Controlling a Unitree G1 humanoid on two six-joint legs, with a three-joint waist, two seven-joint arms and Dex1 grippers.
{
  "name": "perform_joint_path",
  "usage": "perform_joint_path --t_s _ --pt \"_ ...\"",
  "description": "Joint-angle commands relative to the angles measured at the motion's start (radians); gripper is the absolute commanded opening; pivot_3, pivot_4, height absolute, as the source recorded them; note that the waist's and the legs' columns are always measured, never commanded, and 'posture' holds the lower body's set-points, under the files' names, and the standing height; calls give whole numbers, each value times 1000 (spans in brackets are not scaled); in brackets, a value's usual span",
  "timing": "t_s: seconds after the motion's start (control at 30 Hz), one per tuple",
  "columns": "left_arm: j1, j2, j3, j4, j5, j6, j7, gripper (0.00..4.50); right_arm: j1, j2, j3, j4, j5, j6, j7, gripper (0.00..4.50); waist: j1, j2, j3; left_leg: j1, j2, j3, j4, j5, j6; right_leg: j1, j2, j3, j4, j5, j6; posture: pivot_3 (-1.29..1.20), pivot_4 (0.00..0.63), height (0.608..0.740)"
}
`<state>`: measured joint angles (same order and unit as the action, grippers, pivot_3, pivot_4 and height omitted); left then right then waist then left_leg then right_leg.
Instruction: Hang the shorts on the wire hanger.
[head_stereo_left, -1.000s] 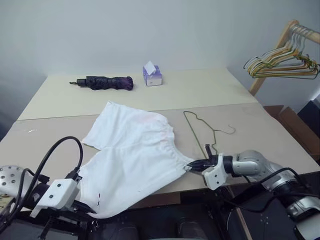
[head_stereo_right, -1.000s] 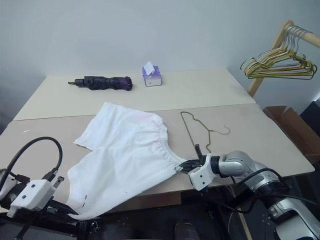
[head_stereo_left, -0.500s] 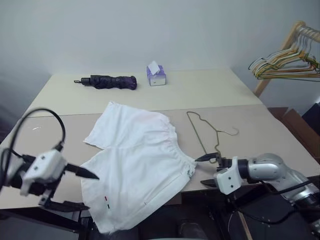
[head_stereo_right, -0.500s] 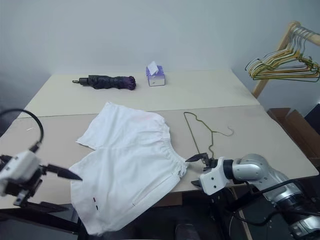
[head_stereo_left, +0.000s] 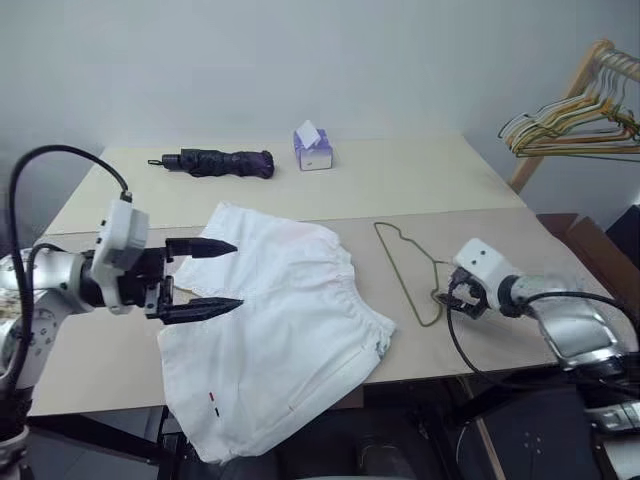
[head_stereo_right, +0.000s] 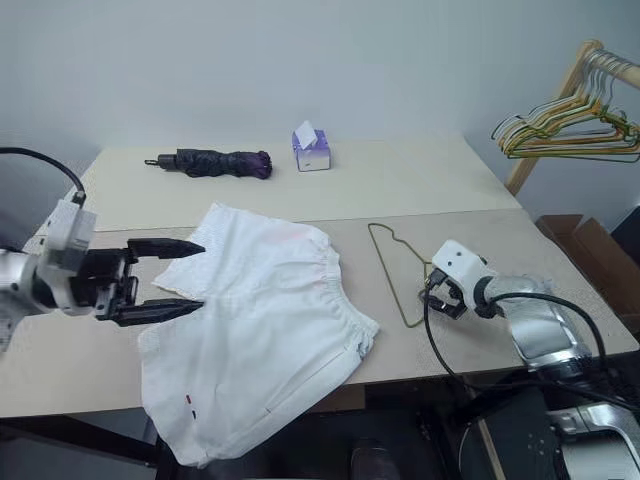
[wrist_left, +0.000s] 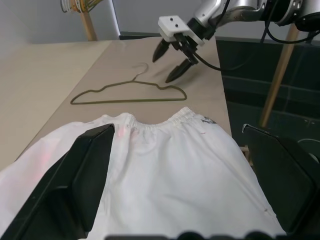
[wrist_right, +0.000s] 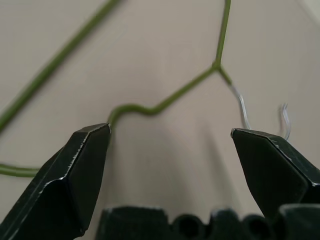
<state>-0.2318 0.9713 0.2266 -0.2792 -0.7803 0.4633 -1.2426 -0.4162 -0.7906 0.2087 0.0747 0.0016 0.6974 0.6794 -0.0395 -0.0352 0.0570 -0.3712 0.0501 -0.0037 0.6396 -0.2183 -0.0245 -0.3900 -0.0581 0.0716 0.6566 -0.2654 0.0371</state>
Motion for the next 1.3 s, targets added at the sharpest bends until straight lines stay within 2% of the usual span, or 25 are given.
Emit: perform_joint_path --t_s 0.03,0.17,0.5,0.53,0.63,0.73,0.8,0.9,1.0,1.07,1.17,1.3 --pt "-28 -12 -3 -8 17 -7 10 4434 -40 28 13 2 -12 99 0 4500 -3 0 0 0 0 0 0 0 0 0 0 0 0 0 0 7 19 740" --pt "-33 -33 -11 -3 34 -14 11 4500 -81 81 7 47 -5 158 -15 3610 -8 -1 -1 0 0 0 0 0 0 0 0 0 0 0 1 8 15 740" --pt "-78 -92 -50 30 93 -54 10 4500 -99 77 58 78 -51 152 -6 199 -3 -2 -1 0 0 0 1 0 0 1 0 0 -1 0 2 5 6 740" --pt "-93 -110 -64 37 105 -61 24 4500 -103 77 56 82 -59 149 -17 62 -3 -2 -1 0 0 0 1 0 0 1 0 0 -1 0 2 5 4 740" --pt "-137 -181 -119 49 161 -81 87 4500 -118 72 36 91 -89 114 -65 62 1 -2 -2 0 0 -1 1 0 0 1 0 -1 -1 0 2 -4 2 740" --pt "-189 -233 -171 62 203 -10 184 4500 -111 45 6 85 -146 -66 -154 62 -2 -2 -2 -2 -1 -1 2 0 0 1 0 0 -1 1 2 -27 0 740" --pt "-238 -256 -200 91 221 58 237 4500 -99 13 -11 81 -190 -263 -224 62 -4 -2 -2 -4 -1 -1 2 0 0 -1 0 0 -1 1 2 -42 0 740" --pt "-315 -262 -228 161 237 92 225 4500 -91 -67 9 124 -300 -659 -356 62 -14 -2 -2 -4 -1 -1 2 0 0 -3 0 0 -1 1 2 -61 0 740" --pt "-418 -256 -240 253 236 114 174 4500 -126 -191 107 240 -541 -1076 -572 62 -34 -2 -2 -6 -1 -1 2 0 0 -4 0 0 -1 0 3 -81 0 740" --pt "-490 -256 -244 325 239 119 138 4500 -171 -249 170 310 -724 -1259 -755 62 -47 -2 -2 -7 -1 -1 2 0 0 -5 0 0 -1 0 3 -89 0 740" --pt "-571 -262 -268 417 267 106 86 4500 -235 -283 224 395 -891 -1405 -937 62 -67 -2 -2 -9 -1 -1 2 0 0 -8 0 0 -1 1 3 -98 0 740" --pt "-629 -289 -331 499 323 72 16 4500 -298 -269 222 433 -934 -1498 -999 62 -103 -1 -2 -11 -2 -1 2 0 0 -9 -1 2 -1 1 1 -110 0 740"
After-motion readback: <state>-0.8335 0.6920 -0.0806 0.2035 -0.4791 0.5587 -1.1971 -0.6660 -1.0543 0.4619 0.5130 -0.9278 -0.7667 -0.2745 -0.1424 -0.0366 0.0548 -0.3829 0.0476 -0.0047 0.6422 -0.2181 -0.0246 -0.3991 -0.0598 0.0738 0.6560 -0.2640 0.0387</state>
